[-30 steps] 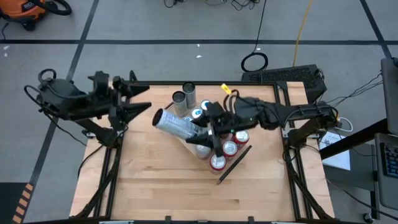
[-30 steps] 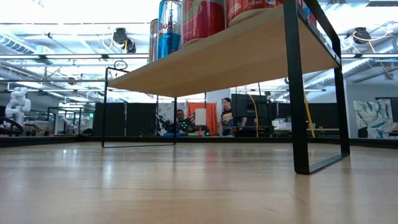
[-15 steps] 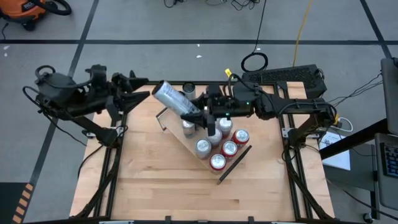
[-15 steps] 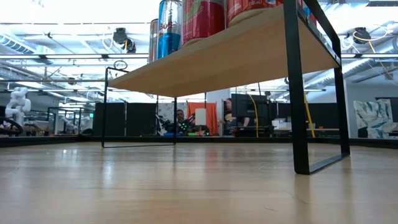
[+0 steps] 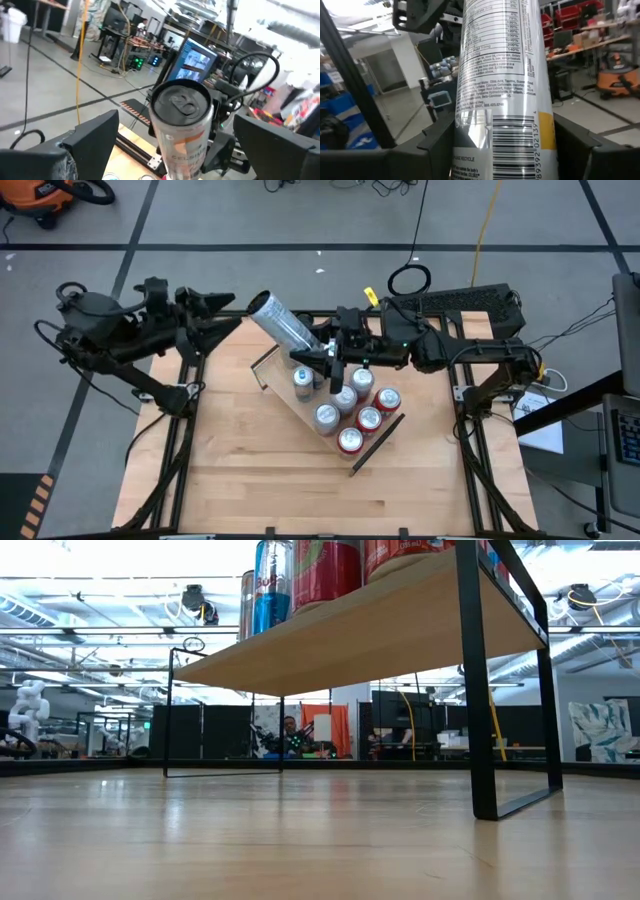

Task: Place canned beverage on shelf
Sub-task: Put the white yellow soda can on the shelf aligned with the other white yellow soda can

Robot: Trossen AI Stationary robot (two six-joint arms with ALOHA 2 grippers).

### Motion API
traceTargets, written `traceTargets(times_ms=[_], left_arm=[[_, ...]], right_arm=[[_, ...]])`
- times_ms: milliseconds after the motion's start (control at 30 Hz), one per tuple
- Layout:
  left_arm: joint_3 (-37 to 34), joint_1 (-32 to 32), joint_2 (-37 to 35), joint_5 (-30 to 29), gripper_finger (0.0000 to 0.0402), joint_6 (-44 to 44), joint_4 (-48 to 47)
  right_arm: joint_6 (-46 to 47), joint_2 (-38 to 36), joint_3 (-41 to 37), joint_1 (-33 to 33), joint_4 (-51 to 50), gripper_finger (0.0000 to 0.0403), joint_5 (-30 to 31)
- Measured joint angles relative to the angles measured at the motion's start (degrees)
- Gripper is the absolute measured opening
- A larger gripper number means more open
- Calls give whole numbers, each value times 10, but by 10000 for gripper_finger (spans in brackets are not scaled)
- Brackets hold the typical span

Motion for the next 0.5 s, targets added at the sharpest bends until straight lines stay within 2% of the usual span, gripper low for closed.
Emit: traceTargets(times_ms=[67, 233, 433, 500], left_arm=[[0, 7, 6, 8, 397, 21, 1], [0, 9, 26, -13, 400, 69, 1], [0, 34, 46, -10, 400, 25, 8], [0, 47, 50, 16, 400, 22, 34]], right_arm=[[-16, 0, 0, 0, 0, 238, 7], [-46, 0, 0, 0, 6, 238, 7], [-75, 0, 0, -1, 8, 238, 11], [-84, 0, 0, -3, 9, 238, 10]])
